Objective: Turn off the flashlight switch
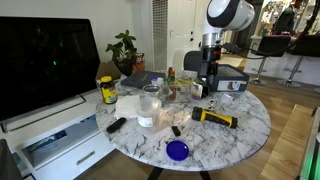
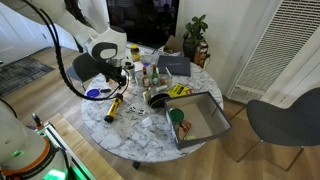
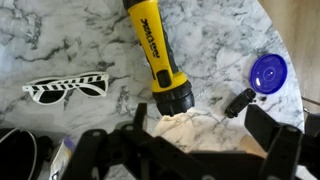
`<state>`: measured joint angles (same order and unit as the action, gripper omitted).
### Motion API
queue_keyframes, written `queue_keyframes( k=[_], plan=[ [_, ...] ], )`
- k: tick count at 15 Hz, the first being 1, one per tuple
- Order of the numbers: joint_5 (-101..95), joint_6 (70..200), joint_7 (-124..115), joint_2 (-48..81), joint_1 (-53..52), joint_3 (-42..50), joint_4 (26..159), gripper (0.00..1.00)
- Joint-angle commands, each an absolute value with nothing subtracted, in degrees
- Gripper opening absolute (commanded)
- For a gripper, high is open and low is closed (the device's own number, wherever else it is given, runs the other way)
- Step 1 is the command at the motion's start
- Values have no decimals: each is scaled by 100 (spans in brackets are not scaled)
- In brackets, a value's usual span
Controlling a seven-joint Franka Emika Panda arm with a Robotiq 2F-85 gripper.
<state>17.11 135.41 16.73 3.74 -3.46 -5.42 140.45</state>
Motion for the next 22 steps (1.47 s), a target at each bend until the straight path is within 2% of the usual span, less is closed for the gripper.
queue_keyframes(
  k=[1, 7, 8, 9, 12, 17, 19, 22],
  plan=[
    [1713, 13538, 1668, 360, -348, -540, 14048, 100],
    [1943, 13881, 2574, 481, -351, -614, 14146, 100],
    [2080, 13967, 2810, 495, -317, -621, 14203, 75],
    [2176, 14105, 2972, 506, -284, -617, 14277, 74],
    [2611, 14439, 3495, 546, -191, -638, 14507, 48],
    [3095, 14952, 3887, 627, -175, -718, 14776, 11],
    [3165, 15197, 3916, 699, -196, -771, 14845, 0],
    [3144, 15362, 3882, 823, -188, -867, 14913, 0]
  ],
)
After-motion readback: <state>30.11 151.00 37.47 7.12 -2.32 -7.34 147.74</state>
